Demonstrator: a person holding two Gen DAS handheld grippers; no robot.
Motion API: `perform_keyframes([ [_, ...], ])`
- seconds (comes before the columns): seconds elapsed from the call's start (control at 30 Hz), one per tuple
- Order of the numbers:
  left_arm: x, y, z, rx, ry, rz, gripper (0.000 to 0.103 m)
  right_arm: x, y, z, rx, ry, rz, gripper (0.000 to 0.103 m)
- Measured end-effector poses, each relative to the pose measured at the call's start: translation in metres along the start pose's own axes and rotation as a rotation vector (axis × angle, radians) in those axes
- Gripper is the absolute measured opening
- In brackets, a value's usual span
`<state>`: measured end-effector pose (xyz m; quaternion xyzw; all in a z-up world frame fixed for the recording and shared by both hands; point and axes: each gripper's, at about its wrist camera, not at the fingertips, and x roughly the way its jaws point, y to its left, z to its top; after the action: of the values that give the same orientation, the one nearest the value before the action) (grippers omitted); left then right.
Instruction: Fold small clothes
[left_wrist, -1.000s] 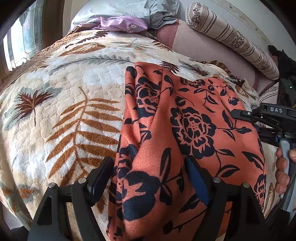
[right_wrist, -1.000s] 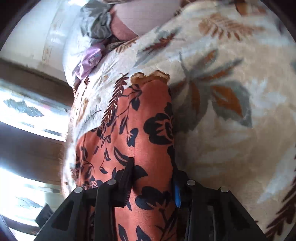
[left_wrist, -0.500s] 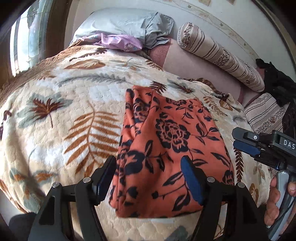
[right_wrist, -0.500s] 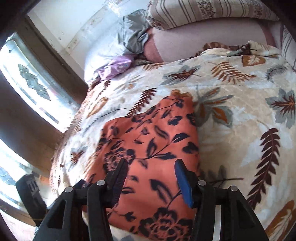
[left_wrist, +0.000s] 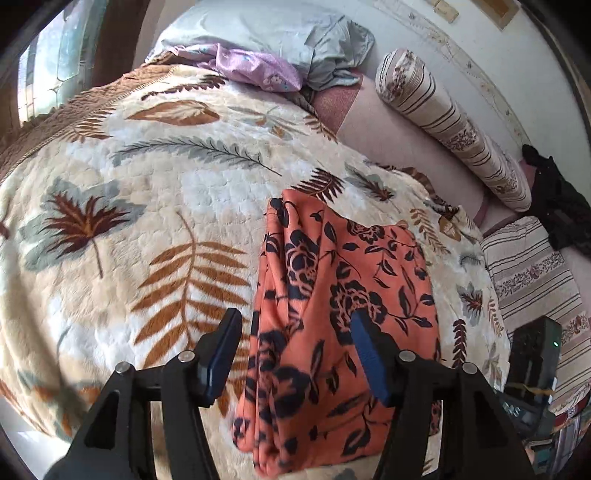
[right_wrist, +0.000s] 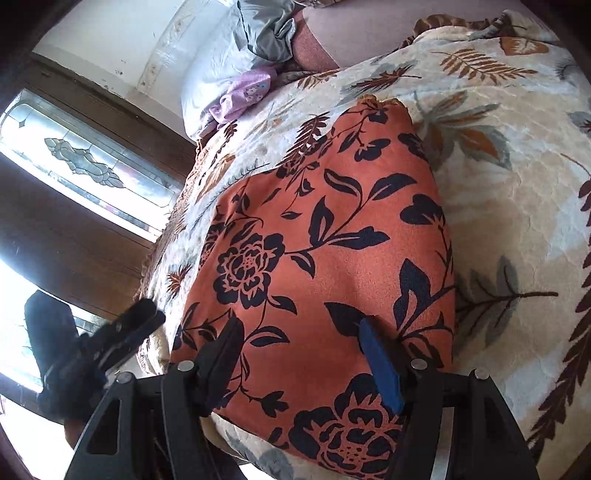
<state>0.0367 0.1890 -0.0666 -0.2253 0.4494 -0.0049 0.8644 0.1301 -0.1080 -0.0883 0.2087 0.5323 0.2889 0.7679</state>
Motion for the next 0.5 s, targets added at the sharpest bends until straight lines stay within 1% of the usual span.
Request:
perform_keyframes([
  [0.03, 0.022, 0.004, 0.009, -0.008, 0.062, 0.0, 0.057, 0.0, 0.0, 0.0, -0.001, -0.001, 0.002, 0.069],
  [0.07, 0.042, 0.01, 0.016, -0.023, 0.125, -0.033, 0.033, -0.001, 0.0, 0.0, -0.002, 0.0, 0.006, 0.069],
  [0.1, 0.058, 0.017, 0.02, -0.056, 0.18, -0.097, 0.029, -0.003, -0.001, 0.0, -0.002, 0.002, 0.013, 0.069],
  [0.13, 0.062, 0.024, 0.021, -0.088, 0.186, -0.131, 0.029, -0.004, -0.003, 0.001, 0.002, 0.004, 0.025, 0.069],
  [0.2, 0.057, 0.022, 0.024, -0.074, 0.186, -0.128, 0.029, -0.006, -0.007, 0.001, 0.021, 0.006, 0.05, 0.069],
  [0.27, 0.043, 0.01, 0.025, -0.011, 0.131, -0.074, 0.029, -0.006, -0.01, 0.001, 0.029, 0.007, 0.067, 0.069],
  [0.3, 0.038, 0.005, 0.025, 0.012, 0.103, -0.04, 0.032, -0.006, -0.01, 0.0, 0.026, 0.006, 0.069, 0.069],
  [0.33, 0.034, 0.002, 0.026, 0.022, 0.08, -0.014, 0.045, -0.006, -0.01, -0.001, 0.021, 0.006, 0.068, 0.069],
  [0.37, 0.032, 0.002, 0.028, 0.022, 0.062, -0.007, 0.06, -0.006, -0.009, -0.001, 0.014, 0.007, 0.062, 0.069],
  [0.4, 0.035, 0.003, 0.031, 0.015, 0.048, -0.002, 0.062, -0.006, -0.007, -0.002, 0.007, 0.009, 0.056, 0.069],
  [0.43, 0.042, 0.005, 0.035, 0.011, 0.05, 0.022, 0.062, -0.006, -0.007, -0.002, 0.001, 0.011, 0.051, 0.069],
  [0.5, 0.063, 0.009, 0.043, 0.023, 0.112, 0.084, 0.039, -0.006, -0.007, -0.002, -0.002, 0.015, 0.046, 0.069],
])
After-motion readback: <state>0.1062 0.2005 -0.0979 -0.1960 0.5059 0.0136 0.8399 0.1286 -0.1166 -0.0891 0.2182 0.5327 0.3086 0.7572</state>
